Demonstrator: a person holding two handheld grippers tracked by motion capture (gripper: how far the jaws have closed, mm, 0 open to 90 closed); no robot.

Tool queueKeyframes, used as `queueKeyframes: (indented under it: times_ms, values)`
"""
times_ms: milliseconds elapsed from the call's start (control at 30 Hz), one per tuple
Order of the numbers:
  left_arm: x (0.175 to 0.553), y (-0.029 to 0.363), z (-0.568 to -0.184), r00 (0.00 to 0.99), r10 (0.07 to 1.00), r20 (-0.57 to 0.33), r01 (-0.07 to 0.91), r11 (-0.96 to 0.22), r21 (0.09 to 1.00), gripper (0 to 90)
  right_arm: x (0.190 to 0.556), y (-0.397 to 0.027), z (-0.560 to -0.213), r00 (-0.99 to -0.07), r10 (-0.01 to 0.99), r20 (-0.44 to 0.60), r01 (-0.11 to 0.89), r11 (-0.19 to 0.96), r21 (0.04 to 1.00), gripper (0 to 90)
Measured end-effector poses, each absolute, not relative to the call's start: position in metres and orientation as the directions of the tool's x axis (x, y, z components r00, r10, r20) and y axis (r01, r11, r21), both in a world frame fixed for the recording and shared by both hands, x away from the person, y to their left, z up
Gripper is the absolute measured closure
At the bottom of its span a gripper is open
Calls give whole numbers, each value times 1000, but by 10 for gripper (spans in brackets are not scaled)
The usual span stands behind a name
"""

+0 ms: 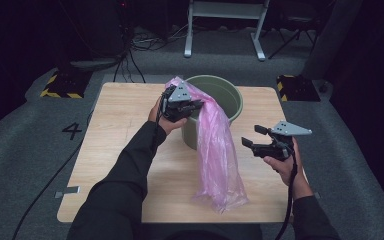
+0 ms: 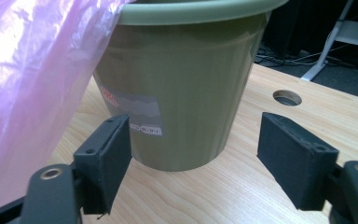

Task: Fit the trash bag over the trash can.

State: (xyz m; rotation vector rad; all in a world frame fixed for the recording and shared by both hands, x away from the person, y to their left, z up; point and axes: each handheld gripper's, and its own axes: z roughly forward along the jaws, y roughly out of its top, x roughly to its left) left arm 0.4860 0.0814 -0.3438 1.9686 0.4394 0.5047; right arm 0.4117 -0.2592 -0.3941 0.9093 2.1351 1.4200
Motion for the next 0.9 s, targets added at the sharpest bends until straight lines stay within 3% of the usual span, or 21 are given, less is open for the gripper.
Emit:
queueKeyframes:
  times_ms: [400, 900]
  values:
    - [488, 81, -344, 842, 512, 169, 86, -437, 895, 881, 427, -247, -377, -697, 717, -18, 280, 294, 914, 241]
    - [485, 73, -343, 836, 507, 210, 78, -488, 869, 881, 406, -214, -358, -780, 624, 36, 269, 284, 920, 214]
